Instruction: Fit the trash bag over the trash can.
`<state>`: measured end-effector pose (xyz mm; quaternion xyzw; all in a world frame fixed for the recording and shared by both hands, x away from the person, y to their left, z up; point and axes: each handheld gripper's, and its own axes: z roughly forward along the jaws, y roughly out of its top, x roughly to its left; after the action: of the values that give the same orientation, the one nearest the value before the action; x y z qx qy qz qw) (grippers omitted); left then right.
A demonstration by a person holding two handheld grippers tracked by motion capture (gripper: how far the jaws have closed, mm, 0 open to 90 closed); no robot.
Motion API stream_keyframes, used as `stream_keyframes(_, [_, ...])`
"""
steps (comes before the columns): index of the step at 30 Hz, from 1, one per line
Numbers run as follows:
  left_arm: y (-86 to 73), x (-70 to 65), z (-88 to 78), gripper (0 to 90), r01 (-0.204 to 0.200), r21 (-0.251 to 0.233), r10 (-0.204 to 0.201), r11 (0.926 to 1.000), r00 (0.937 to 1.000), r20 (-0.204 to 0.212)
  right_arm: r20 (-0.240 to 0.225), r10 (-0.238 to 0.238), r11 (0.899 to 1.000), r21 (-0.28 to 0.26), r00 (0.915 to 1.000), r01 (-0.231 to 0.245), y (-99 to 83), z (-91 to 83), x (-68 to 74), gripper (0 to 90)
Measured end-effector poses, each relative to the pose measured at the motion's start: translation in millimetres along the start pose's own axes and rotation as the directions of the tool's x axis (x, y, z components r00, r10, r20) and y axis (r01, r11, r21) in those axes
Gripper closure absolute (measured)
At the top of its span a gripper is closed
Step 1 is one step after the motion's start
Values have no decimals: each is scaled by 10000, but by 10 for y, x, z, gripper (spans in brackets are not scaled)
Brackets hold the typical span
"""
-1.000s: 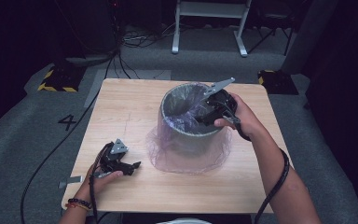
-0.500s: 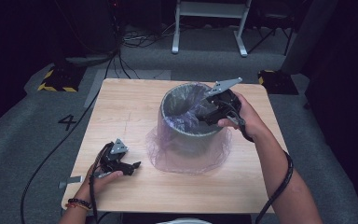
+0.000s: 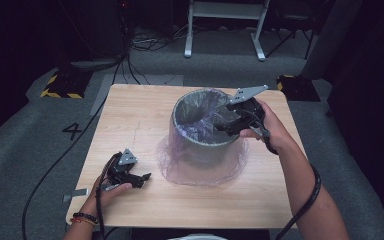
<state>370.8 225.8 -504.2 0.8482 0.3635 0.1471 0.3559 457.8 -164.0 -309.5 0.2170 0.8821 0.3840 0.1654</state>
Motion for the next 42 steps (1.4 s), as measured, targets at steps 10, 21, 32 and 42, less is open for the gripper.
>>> stream_keyframes(10, [0, 0, 0, 132, -2, 1, 2, 10000, 10000, -8, 89, 163, 9991, -380, 9998, -159, -67, -185, -61, 179])
stream_keyframes(21, [0, 0, 0, 132, -5, 2, 5, 10000, 10000, -9, 189, 267, 9977, -629, 9995, -254, -180, -352, -99, 179])
stream_keyframes(32, [2, -1, 5, 130, 4, -19, -4, 10000, 10000, -15, 176, 366, 9967, -736, 9992, -352, -358, -501, -139, 177])
stream_keyframes(42, [5, -2, 8, 128, 13, -23, -13, 10000, 10000, -20, 325, 150, 9992, -363, 9994, -138, -518, -579, -124, 178])
